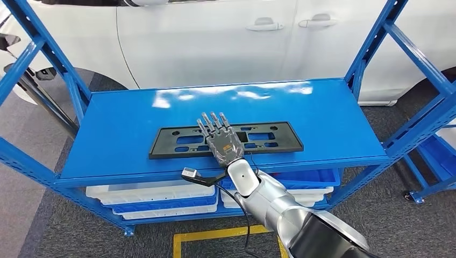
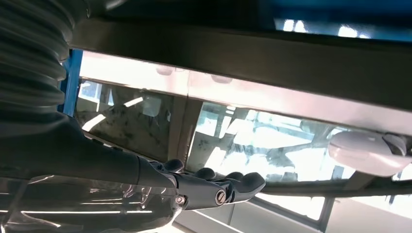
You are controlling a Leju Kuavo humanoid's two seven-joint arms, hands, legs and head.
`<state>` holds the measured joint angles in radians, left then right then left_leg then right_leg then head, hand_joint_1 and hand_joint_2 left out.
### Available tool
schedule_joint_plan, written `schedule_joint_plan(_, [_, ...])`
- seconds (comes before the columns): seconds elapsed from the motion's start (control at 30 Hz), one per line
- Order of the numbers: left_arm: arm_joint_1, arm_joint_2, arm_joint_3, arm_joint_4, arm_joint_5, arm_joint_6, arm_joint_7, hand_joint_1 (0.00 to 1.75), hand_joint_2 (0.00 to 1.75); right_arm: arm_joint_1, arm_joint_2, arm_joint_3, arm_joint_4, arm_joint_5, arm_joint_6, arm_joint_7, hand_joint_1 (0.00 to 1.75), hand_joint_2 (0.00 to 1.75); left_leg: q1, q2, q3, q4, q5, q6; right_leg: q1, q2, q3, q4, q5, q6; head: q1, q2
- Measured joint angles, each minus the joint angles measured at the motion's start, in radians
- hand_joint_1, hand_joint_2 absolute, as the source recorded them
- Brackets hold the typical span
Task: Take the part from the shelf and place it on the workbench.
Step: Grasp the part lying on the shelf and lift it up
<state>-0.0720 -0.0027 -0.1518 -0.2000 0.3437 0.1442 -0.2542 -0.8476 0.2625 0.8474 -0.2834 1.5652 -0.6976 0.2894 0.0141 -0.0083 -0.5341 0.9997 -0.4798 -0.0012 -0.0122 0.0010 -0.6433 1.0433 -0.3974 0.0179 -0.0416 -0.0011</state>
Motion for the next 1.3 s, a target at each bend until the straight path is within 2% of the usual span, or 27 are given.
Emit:
schedule_joint_plan(0.07, [-0.003, 0.000, 0.000, 0.000, 0.000, -0.001, -0.002, 0.00, 0.00, -0.001, 0.001, 0.005, 0.000, 0.000, 0.006, -0.002, 0.00, 1.75, 0.000, 0.000, 0.001, 0.000, -0.002, -0.007, 0.002, 0.002, 0.003, -0.009, -0.008, -0.008, 0.000, 0.000])
schedule_joint_plan(0.13, [-0.007, -0.001, 0.001, 0.000, 0.000, -0.003, -0.009, 0.00, 0.00, -0.007, 0.008, 0.017, 0.000, -0.001, 0.053, -0.010, 0.87, 1.75, 0.004, 0.002, -0.034, 0.077, -0.044, -0.024, 0.003, 0.004, 0.019, -0.024, -0.021, -0.031, 0.000, 0.000])
schedule_joint_plan(0.2, [-0.008, -0.003, 0.004, 0.000, 0.001, -0.004, -0.019, 0.00, 0.00, -0.011, 0.016, 0.024, 0.000, -0.002, 0.123, -0.021, 1.75, 1.75, 0.007, 0.004, -0.115, 0.228, -0.104, -0.037, 0.003, 0.004, 0.035, -0.031, -0.030, -0.049, 0.000, 0.000])
schedule_joint_plan(0.23, [-0.007, -0.003, 0.005, 0.000, 0.001, -0.004, -0.022, 0.00, 0.00, -0.010, 0.018, 0.024, 0.001, -0.002, 0.151, -0.025, 1.75, 1.75, 0.007, 0.004, -0.151, 0.282, -0.114, -0.037, 0.005, 0.005, 0.039, -0.031, -0.034, -0.050, 0.000, 0.000])
schedule_joint_plan(0.27, [-0.006, -0.003, 0.007, 0.000, 0.002, -0.004, -0.024, 0.00, 0.00, -0.009, 0.019, 0.024, 0.002, -0.003, 0.174, -0.028, 1.75, 1.75, 0.007, 0.004, -0.174, 0.304, -0.106, -0.037, 0.007, 0.006, 0.043, -0.031, -0.037, -0.051, 0.000, 0.000])
schedule_joint_plan(0.3, [-0.005, -0.003, 0.008, 0.000, 0.002, -0.004, -0.025, 0.00, 0.00, -0.009, 0.021, 0.024, 0.003, -0.004, 0.197, -0.031, 1.75, 1.75, 0.006, 0.004, -0.177, 0.287, -0.077, -0.034, 0.009, 0.007, 0.049, -0.031, -0.041, -0.052, 0.000, 0.000])
schedule_joint_plan(0.37, [-0.005, -0.003, 0.013, 0.000, 0.003, -0.003, -0.025, 0.00, 0.00, -0.010, 0.027, 0.024, 0.004, -0.004, 0.238, -0.035, 1.75, 1.75, 0.004, 0.004, -0.135, 0.162, 0.013, -0.023, 0.012, 0.009, 0.062, -0.031, -0.050, -0.049, 0.000, 0.000])
schedule_joint_plan(0.4, [-0.006, -0.003, 0.016, 0.000, 0.004, -0.003, -0.026, 0.00, 0.00, -0.011, 0.031, 0.024, 0.004, -0.004, 0.258, -0.036, 1.75, 1.75, 0.001, 0.004, -0.107, 0.094, 0.045, -0.016, 0.015, 0.011, 0.066, -0.029, -0.054, -0.046, 0.000, 0.000])
schedule_joint_plan(0.43, [-0.007, -0.003, 0.020, 0.000, 0.004, -0.002, -0.028, 0.00, 0.00, -0.013, 0.035, 0.024, 0.004, -0.004, 0.277, -0.036, 1.75, 1.75, -0.002, 0.004, -0.089, 0.047, 0.063, -0.010, 0.017, 0.012, 0.067, -0.028, -0.058, -0.041, 0.000, 0.000])
schedule_joint_plan(0.47, [-0.008, -0.003, 0.023, 0.000, 0.004, -0.001, -0.029, 0.00, 0.00, -0.015, 0.037, 0.024, 0.004, -0.004, 0.292, -0.036, 1.75, 1.75, -0.005, 0.003, -0.079, 0.022, 0.066, -0.004, 0.018, 0.013, 0.067, -0.027, -0.061, -0.036, 0.000, 0.000])
schedule_joint_plan(0.57, [-0.009, -0.006, 0.027, 0.000, 0.003, -0.005, -0.035, 0.00, 0.00, -0.019, 0.040, 0.024, 0.004, -0.004, 0.314, -0.031, 1.75, 1.75, -0.004, 0.003, -0.073, 0.010, 0.064, 0.008, 0.018, 0.012, 0.066, -0.022, -0.071, -0.019, 0.000, 0.000])
schedule_joint_plan(0.63, [-0.009, -0.009, 0.028, 0.000, 0.002, -0.016, -0.044, 0.00, 0.00, -0.022, 0.039, 0.024, 0.004, -0.004, 0.319, -0.028, 1.75, 1.75, 0.000, 0.004, -0.069, 0.002, 0.067, 0.017, 0.016, 0.010, 0.037, 0.043, -0.111, -0.009, 0.000, 0.000])
schedule_joint_plan(0.7, [-0.010, -0.009, 0.029, 0.000, 0.000, -0.029, -0.059, 0.00, 0.87, -0.023, 0.038, 0.024, 0.005, -0.004, 0.322, -0.027, 1.75, 1.75, 0.000, 0.004, -0.069, 0.002, 0.066, 0.021, 0.011, 0.009, -0.027, 0.172, -0.170, -0.002, 0.000, 0.000])
schedule_joint_plan(0.73, [-0.010, -0.009, 0.030, 0.000, -0.002, -0.035, -0.069, 0.00, 1.31, -0.022, 0.037, 0.024, 0.005, -0.004, 0.321, -0.027, 1.75, 1.75, -0.001, 0.004, -0.069, 0.003, 0.065, 0.022, 0.010, 0.009, -0.058, 0.227, -0.186, 0.001, 0.000, 0.000])
schedule_joint_plan(0.77, [-0.009, -0.009, 0.030, 0.000, -0.004, -0.041, -0.081, 0.00, 1.75, -0.021, 0.036, 0.023, 0.005, -0.005, 0.319, -0.027, 1.75, 1.75, -0.001, 0.004, -0.068, 0.004, 0.063, 0.022, 0.008, 0.009, -0.074, 0.250, -0.182, 0.003, 0.000, 0.000])
schedule_joint_plan(0.8, [-0.009, -0.009, 0.029, 0.000, -0.007, -0.046, -0.094, 0.00, 1.75, -0.021, 0.036, 0.022, 0.006, -0.005, 0.316, -0.027, 1.75, 1.75, -0.001, 0.003, -0.067, 0.006, 0.061, 0.022, 0.007, 0.008, -0.072, 0.236, -0.160, 0.003, 0.000, 0.000])
schedule_joint_plan(0.87, [-0.009, -0.010, 0.029, 0.000, -0.013, -0.051, -0.113, 0.00, 1.75, -0.022, 0.034, 0.016, 0.006, -0.011, 0.298, -0.031, 1.75, 1.75, -0.001, 0.001, -0.064, 0.011, 0.055, 0.018, 0.006, 0.006, -0.021, 0.110, -0.086, -0.002, 0.000, 0.000])
schedule_joint_plan(0.9, [-0.009, -0.010, 0.030, 0.000, -0.016, -0.051, -0.117, 0.00, 1.75, -0.023, 0.034, 0.010, 0.005, -0.018, 0.280, -0.035, 1.75, 1.75, -0.003, 0.001, -0.064, 0.015, 0.052, 0.014, 0.008, 0.005, 0.006, 0.048, -0.060, -0.006, 0.000, 0.000])
schedule_joint_plan(0.93, [-0.009, -0.010, 0.030, 0.000, -0.018, -0.051, -0.119, 0.00, 1.75, -0.023, 0.034, 0.001, 0.003, -0.028, 0.251, -0.041, 1.75, 1.75, -0.004, 0.000, -0.065, 0.017, 0.050, 0.010, 0.009, 0.005, 0.024, 0.005, -0.045, -0.010, 0.000, 0.000])
schedule_joint_plan(1.03, [-0.008, -0.009, 0.034, 0.000, -0.020, -0.045, -0.109, 0.00, 1.75, -0.026, 0.033, -0.042, -0.013, -0.070, 0.144, -0.072, 1.75, 1.75, -0.006, 0.000, -0.066, 0.018, 0.047, -0.005, 0.011, 0.008, 0.030, -0.017, -0.042, -0.025, 0.000, 0.000])
schedule_joint_plan(1.1, [-0.009, -0.008, 0.037, 0.000, -0.020, -0.040, -0.102, 0.00, 1.75, -0.032, 0.033, -0.073, -0.037, -0.100, 0.083, -0.102, 1.75, 1.75, -0.003, 0.001, -0.075, 0.038, 0.030, -0.016, 0.008, 0.008, 0.035, -0.025, -0.038, -0.036, 0.000, 0.000])
schedule_joint_plan(1.13, [-0.010, -0.008, 0.039, 0.000, -0.020, -0.039, -0.099, 0.00, 1.75, -0.035, 0.033, -0.090, -0.055, -0.113, 0.057, -0.118, 1.75, 1.75, -0.002, 0.002, -0.090, 0.074, 0.009, -0.020, 0.006, 0.007, 0.037, -0.029, -0.037, -0.041, 0.000, 0.000])
schedule_joint_plan(1.2, [-0.009, -0.008, 0.046, 0.000, -0.020, -0.039, -0.095, 0.00, 1.75, -0.035, 0.031, -0.127, -0.111, -0.135, 0.023, -0.161, 1.75, 1.75, 0.001, 0.003, -0.149, 0.199, -0.051, -0.027, 0.007, 0.006, 0.039, -0.029, -0.039, -0.047, 0.000, 0.000])
schedule_joint_plan(1.23, [-0.009, -0.008, 0.050, 0.000, -0.019, -0.039, -0.094, 0.00, 1.75, -0.027, 0.029, -0.151, -0.154, -0.154, 0.013, -0.201, 1.75, 1.75, 0.002, 0.003, -0.179, 0.260, -0.073, -0.030, 0.007, 0.006, 0.040, -0.029, -0.040, -0.049, 0.000, 0.000])
schedule_joint_plan(1.27, [-0.008, -0.008, 0.054, 0.000, -0.018, -0.039, -0.097, 0.00, 1.75, -0.009, 0.026, -0.179, -0.209, -0.188, 0.009, -0.262, 1.75, 1.75, 0.002, 0.003, -0.198, 0.295, -0.078, -0.031, 0.008, 0.006, 0.042, -0.029, -0.042, -0.049, 0.000, 0.000])
schedule_joint_plan(1.3, [-0.007, -0.008, 0.058, 0.000, -0.016, -0.040, -0.104, 0.00, 1.75, 0.018, 0.023, -0.214, -0.282, -0.249, 0.009, -0.349, 1.75, 1.75, 0.002, 0.003, -0.198, 0.292, -0.063, -0.032, 0.008, 0.007, 0.044, -0.028, -0.044, -0.048, 0.000, 0.000])
